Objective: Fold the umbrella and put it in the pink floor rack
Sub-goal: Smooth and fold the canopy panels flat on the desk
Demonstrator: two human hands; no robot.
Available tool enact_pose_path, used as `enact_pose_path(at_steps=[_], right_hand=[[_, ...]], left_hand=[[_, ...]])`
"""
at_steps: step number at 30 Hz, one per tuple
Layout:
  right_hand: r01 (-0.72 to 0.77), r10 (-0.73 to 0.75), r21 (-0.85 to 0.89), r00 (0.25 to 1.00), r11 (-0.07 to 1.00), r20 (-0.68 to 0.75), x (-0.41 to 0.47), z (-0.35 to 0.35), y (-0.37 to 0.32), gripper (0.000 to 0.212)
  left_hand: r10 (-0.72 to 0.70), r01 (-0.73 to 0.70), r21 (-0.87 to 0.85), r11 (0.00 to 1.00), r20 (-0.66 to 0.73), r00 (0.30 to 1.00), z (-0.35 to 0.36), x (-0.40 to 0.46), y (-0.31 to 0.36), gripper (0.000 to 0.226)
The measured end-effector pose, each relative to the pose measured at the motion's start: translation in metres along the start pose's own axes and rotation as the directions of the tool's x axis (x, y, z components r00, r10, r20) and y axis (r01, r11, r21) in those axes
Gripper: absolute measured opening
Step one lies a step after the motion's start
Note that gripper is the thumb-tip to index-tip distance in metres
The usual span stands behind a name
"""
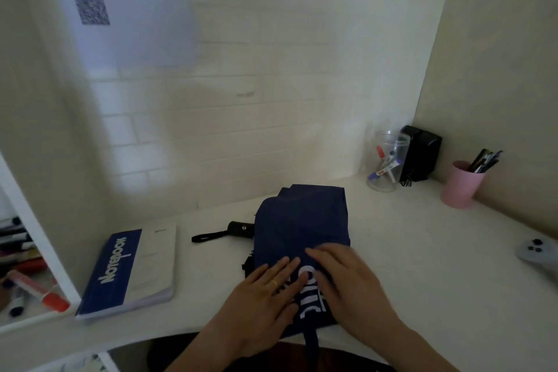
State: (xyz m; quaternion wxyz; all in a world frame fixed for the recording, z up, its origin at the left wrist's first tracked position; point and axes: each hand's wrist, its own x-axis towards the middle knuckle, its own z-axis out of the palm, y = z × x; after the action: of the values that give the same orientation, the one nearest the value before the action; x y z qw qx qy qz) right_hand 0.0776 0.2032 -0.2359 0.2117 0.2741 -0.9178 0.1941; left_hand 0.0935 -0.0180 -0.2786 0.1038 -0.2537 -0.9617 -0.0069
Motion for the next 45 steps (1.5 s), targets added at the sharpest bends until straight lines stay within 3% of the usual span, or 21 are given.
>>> enact_pose_path(at_steps=[2,5,10,12,14,16,18,21,25,28,31,35,38,41,45], right_hand=[[0.110,-0.098,-0.056,0.977,0.992,0.187,-0.007,0.016,0.004,0.052],[0.108,-0.042,-0.176,0.939,0.979,0.341,-0.022,0.033,0.028,0.059],[0.084,-0.050,-0.043,0.856,0.996,0.514,-0.020,0.011,0.036,0.065],[-0.009,-0.006,0.028,0.868,1.000,0.497,-0.005,-0.002,0.035,0.065],[-0.210,0.151,0.212,0.953,0.954,0.262,0.023,-0.012,0.036,0.049],[-0.399,0.422,0.383,0.906,0.833,0.025,0.060,-0.020,0.045,0.037],[-0.571,0.611,0.516,0.784,0.639,0.111,0.091,-0.025,0.053,0.036],[-0.704,0.619,0.631,0.664,0.327,0.420,0.115,-0.028,0.055,0.024],[-0.741,0.670,0.657,0.559,0.139,0.488,0.128,-0.025,0.059,0.039],[-0.749,0.669,0.662,0.504,0.025,0.546,0.130,-0.029,0.061,0.034],[-0.758,0.650,0.652,0.512,0.032,0.562,0.127,-0.035,0.057,0.031],[-0.689,0.640,0.714,0.605,0.123,0.474,0.124,-0.044,0.052,0.016],[-0.650,0.623,0.731,0.664,0.209,0.412,0.117,-0.047,0.048,0.023],[-0.648,0.712,0.719,0.627,0.252,0.316,0.115,-0.040,0.046,0.029],[-0.717,0.732,0.684,0.536,0.132,0.420,0.123,-0.033,0.042,0.044]], left_hand=[[0.015,-0.014,-0.030,0.999,0.034,0.999,0.002,-0.001,-0.001,0.055],[-0.011,0.013,-0.039,0.999,0.055,0.998,-0.001,-0.008,-0.004,0.058],[-0.042,0.057,-0.132,0.990,0.115,0.992,-0.017,-0.025,-0.008,0.061],[-0.042,0.053,-0.112,0.992,0.105,0.994,-0.016,-0.028,-0.009,0.061],[-0.035,0.037,-0.032,0.999,0.064,0.997,-0.009,-0.027,-0.011,0.063],[-0.051,0.051,-0.003,0.999,0.060,0.997,-0.004,-0.026,-0.013,0.066],[-0.013,0.013,0.024,1.000,0.024,1.000,0.005,-0.024,-0.016,0.067],[0.011,-0.014,0.071,0.997,0.038,0.999,0.009,-0.019,-0.022,0.070],[-0.001,-0.006,0.099,0.995,0.076,0.997,0.012,-0.016,-0.023,0.072],[0.014,-0.019,0.083,0.996,0.052,0.999,0.003,-0.019,-0.021,0.072],[0.029,-0.034,0.100,0.994,0.053,0.998,-0.004,-0.022,-0.020,0.070],[0.077,-0.075,0.099,0.992,-0.018,0.997,-0.005,-0.022,-0.020,0.062],[0.082,-0.075,0.081,0.994,-0.088,0.993,-0.010,-0.023,-0.014,0.055],[0.073,-0.063,0.110,0.992,-0.083,0.994,-0.010,-0.025,-0.012,0.055],[0.092,-0.074,0.152,0.986,-0.121,0.988,-0.007,-0.024,-0.011,0.052]])
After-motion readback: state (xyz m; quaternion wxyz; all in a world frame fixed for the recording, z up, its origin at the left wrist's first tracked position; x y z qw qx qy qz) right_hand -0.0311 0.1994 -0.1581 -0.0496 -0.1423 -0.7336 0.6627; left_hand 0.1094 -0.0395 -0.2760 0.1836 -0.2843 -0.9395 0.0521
